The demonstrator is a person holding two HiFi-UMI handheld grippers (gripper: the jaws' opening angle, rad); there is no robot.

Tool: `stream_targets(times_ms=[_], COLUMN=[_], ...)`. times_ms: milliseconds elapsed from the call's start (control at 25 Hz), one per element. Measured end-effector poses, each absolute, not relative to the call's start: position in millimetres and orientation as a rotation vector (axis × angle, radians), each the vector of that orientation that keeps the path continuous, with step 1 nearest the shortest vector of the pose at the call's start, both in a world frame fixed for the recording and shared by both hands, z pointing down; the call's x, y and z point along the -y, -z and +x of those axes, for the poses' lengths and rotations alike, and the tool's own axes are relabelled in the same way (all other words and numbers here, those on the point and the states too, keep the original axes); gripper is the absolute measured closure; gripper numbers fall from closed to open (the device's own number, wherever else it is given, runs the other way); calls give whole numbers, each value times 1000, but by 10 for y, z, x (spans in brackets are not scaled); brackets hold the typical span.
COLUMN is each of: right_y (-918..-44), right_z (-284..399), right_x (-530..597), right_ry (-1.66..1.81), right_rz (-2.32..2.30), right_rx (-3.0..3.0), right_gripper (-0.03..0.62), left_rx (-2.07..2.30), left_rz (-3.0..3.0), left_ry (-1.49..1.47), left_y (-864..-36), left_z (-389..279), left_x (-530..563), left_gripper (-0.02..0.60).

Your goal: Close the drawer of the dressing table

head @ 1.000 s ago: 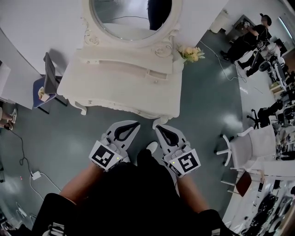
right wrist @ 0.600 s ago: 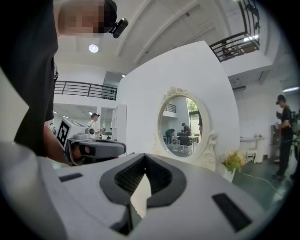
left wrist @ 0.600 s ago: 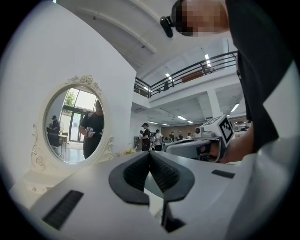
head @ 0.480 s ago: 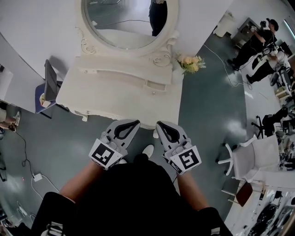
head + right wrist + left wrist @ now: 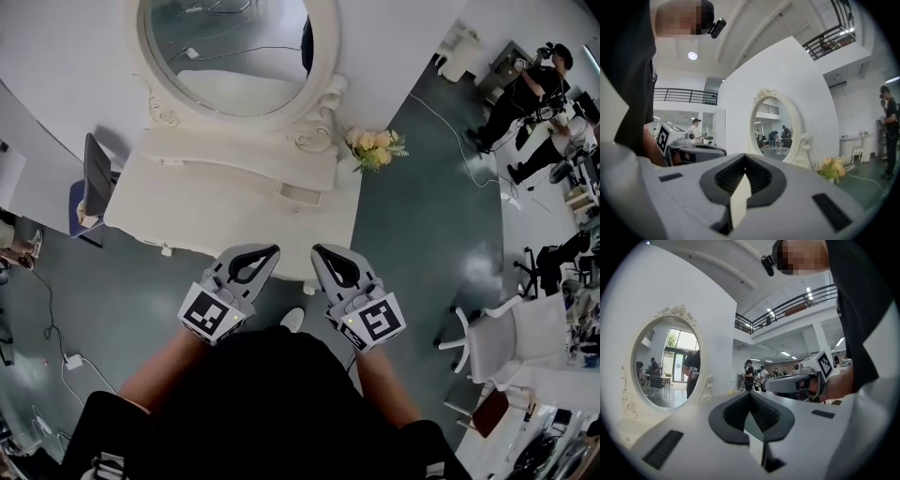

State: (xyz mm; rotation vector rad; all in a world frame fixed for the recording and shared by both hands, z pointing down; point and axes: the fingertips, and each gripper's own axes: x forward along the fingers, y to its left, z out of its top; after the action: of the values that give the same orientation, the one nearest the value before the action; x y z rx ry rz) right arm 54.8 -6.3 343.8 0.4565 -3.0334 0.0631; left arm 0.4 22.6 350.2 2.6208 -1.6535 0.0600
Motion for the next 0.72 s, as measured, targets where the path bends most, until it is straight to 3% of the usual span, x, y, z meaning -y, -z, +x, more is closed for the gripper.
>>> stream_targets(times_ms=[720], right_y=[-3628], right_z=[436], right_x=[818], right_ry=[-107], right_rz=[447], right_rx=[3012], right_gripper=[591], left_rx=[1635], left_rz=[2594], left_ry=[-67], left_y=[-3667], left_z=[-98], left_x=[515], left_gripper=[588])
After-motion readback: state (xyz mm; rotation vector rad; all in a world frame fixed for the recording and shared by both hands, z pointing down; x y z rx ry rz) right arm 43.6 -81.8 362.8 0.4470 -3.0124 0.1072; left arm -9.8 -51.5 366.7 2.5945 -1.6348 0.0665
